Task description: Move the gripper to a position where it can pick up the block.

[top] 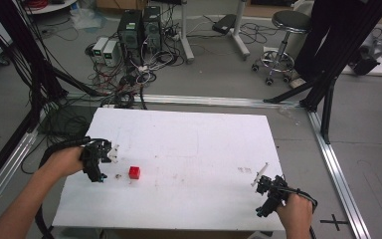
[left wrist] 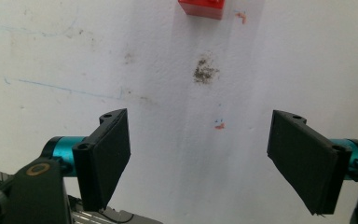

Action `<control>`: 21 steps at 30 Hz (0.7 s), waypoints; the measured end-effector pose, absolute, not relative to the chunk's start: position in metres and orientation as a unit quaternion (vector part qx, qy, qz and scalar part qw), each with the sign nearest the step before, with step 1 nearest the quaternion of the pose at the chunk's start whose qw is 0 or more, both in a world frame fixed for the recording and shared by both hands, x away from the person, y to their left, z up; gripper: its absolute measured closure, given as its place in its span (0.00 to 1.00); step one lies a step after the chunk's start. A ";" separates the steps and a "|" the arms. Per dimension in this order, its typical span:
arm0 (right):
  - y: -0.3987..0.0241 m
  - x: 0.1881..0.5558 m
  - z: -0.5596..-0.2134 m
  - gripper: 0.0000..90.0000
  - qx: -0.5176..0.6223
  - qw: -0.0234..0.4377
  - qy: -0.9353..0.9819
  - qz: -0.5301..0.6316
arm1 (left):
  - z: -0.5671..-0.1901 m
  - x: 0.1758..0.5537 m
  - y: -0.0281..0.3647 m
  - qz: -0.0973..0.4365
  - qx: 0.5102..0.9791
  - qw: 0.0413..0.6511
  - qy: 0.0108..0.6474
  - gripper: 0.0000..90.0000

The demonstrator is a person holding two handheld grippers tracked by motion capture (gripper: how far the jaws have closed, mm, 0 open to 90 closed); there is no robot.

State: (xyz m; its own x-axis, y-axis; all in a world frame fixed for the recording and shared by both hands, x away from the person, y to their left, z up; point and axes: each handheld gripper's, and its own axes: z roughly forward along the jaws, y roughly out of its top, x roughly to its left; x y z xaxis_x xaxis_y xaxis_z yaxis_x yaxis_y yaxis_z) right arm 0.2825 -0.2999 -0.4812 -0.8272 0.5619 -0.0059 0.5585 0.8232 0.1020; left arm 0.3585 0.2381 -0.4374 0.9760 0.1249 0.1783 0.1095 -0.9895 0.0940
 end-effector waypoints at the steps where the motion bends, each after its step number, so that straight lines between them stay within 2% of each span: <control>1: -0.300 0.282 -0.481 0.09 0.293 0.019 0.955 0.048 | -0.439 0.360 0.234 0.094 0.993 0.041 0.053 0.24; 6: -0.302 0.281 -0.478 0.09 0.294 0.021 0.954 0.051 | -0.440 0.364 0.226 0.095 0.994 0.040 0.029 0.24; 21: -0.300 0.279 -0.474 0.09 0.290 0.025 0.955 0.059 | -0.453 0.384 0.197 0.056 0.998 0.035 -0.004 0.24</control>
State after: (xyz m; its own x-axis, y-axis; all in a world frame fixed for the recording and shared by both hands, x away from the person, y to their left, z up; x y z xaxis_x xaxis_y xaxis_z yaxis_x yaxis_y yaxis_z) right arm 0.2794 -0.3004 -0.4735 -0.8305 0.5568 -0.0137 0.5509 0.8249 0.1267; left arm 0.3839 0.1971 -0.4529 0.9936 -0.0040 0.1128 -0.0119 -0.9975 0.0698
